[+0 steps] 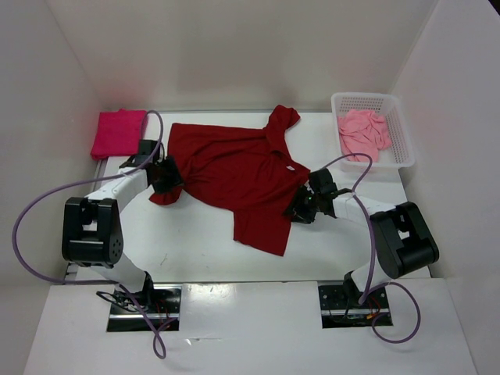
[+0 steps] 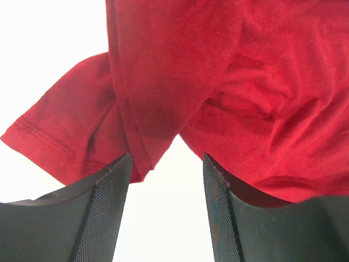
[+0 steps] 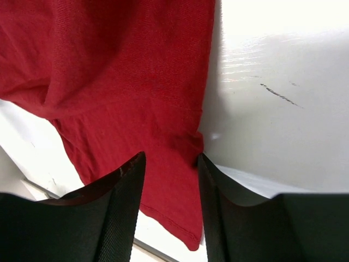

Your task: Fold and stack the t-shirts

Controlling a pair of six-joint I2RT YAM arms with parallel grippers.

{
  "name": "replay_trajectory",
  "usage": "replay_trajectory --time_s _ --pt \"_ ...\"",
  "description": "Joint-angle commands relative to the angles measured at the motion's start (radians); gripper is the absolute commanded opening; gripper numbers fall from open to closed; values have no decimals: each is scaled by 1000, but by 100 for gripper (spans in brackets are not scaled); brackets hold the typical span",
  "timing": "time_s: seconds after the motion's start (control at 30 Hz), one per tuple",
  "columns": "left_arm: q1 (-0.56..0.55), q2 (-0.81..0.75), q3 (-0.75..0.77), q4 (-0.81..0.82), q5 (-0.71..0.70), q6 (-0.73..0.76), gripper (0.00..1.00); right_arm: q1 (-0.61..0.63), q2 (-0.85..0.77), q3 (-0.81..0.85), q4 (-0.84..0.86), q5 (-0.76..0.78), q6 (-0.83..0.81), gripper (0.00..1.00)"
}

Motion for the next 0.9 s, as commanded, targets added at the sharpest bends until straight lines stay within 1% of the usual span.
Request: replay_trajectory --time_s 0.0,0.13,0.23,0.3,0.4,0.47,0.5,0.53,0.57,0.6,0.63,0.7,0.77,0.8,0.87 --pt "-3 -21 -20 0 -37 42 63 3 -10 -10 29 6 -11 47" --pt "-12 23 -20 9 -28 42 58 3 10 9 29 6 -11 47" --pt "-22 52 -9 10 -28 42 58 3 10 9 38 6 -11 47" --pt "-32 62 -9 31 -28 42 55 3 19 9 38 6 -11 47" --pt "-55 83 2 42 -19 30 43 3 19 0 38 6 -11 45" --pt "-56 92 2 56 2 2 31 3 19 0 48 27 -2 45" --pt "-56 92 2 56 19 2 24 3 19 0 48 27 -2 43" --pt "-56 92 12 56 35 -16 17 3 19 -9 58 27 -2 37" --pt "-56 63 25 56 54 -29 7 3 43 -9 67 27 -2 32" --pt "-56 46 35 45 74 -53 4 3 54 -9 68 27 -2 27" --pt "-56 11 54 33 111 -67 1 3 63 2 77 18 -2 16" --pt "-56 -24 103 -24 151 -92 0 3 73 26 66 32 -2 7" --pt "-56 -73 192 -97 217 -105 0 3 73 38 39 44 -2 2" --pt "-56 -89 218 -121 237 -121 0 3 41 39 29 67 -2 1" --pt "-46 -130 249 -162 326 -138 0 3 1 49 -12 78 -2 0"
